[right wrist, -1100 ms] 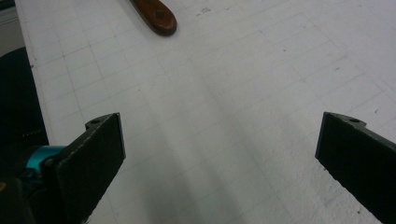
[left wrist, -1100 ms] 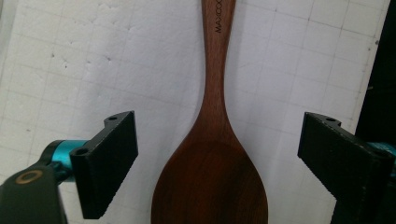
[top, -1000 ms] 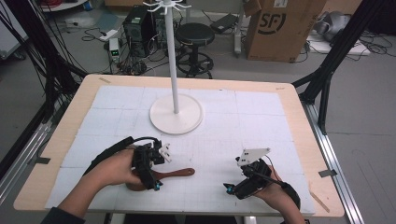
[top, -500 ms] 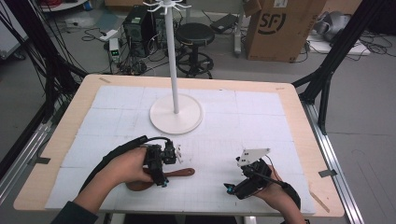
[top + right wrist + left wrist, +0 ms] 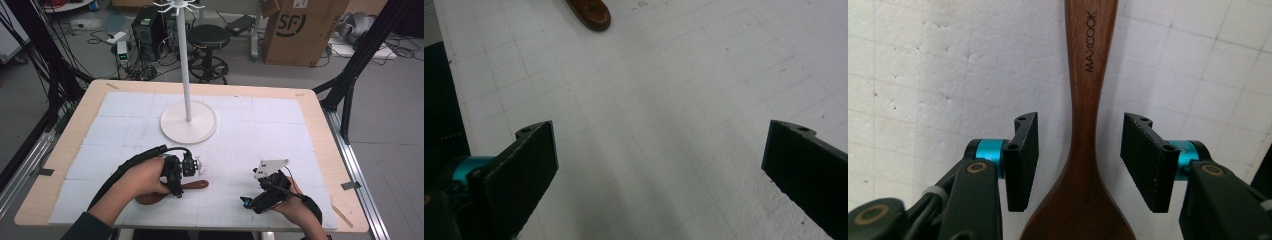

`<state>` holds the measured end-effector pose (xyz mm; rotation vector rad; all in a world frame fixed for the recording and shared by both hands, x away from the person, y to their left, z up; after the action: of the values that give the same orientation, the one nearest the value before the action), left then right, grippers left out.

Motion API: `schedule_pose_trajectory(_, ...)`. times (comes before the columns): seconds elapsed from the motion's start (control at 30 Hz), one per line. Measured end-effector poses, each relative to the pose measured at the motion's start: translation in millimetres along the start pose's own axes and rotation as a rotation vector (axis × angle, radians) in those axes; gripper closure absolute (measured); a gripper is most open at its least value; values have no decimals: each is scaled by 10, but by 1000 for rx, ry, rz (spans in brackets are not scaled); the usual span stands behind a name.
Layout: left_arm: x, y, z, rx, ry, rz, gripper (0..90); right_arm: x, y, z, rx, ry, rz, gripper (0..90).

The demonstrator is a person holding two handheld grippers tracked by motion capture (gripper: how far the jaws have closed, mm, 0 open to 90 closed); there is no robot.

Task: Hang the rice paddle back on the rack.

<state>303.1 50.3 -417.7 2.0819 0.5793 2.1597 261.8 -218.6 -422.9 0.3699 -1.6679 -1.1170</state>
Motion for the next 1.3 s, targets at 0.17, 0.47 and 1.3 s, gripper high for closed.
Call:
schedule_pose_trajectory(0.17,-30,6,0,-1,-6,20,539,-2,-2,0,0,1,1,2)
schedule_pose_trajectory(0.47,-72,56,-14,-11,-10,47,608,-17,-4,10,0,3,5,3)
schedule_pose_trajectory(1.3,-132,83,-18,-29,-13,86,737,-39,-12,20,5,13,14,3)
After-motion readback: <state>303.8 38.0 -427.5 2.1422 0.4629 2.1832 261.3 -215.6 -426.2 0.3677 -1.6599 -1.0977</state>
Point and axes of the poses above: each handheld gripper's, and its own axes: x roughly backward along the jaws, y roughly out of its top, z roughly to its left, the point moved 2 cm from there along -x, roughly forward along the jaws, and after that the axes turned 13 degrees about -z, right-handed, at the moved point
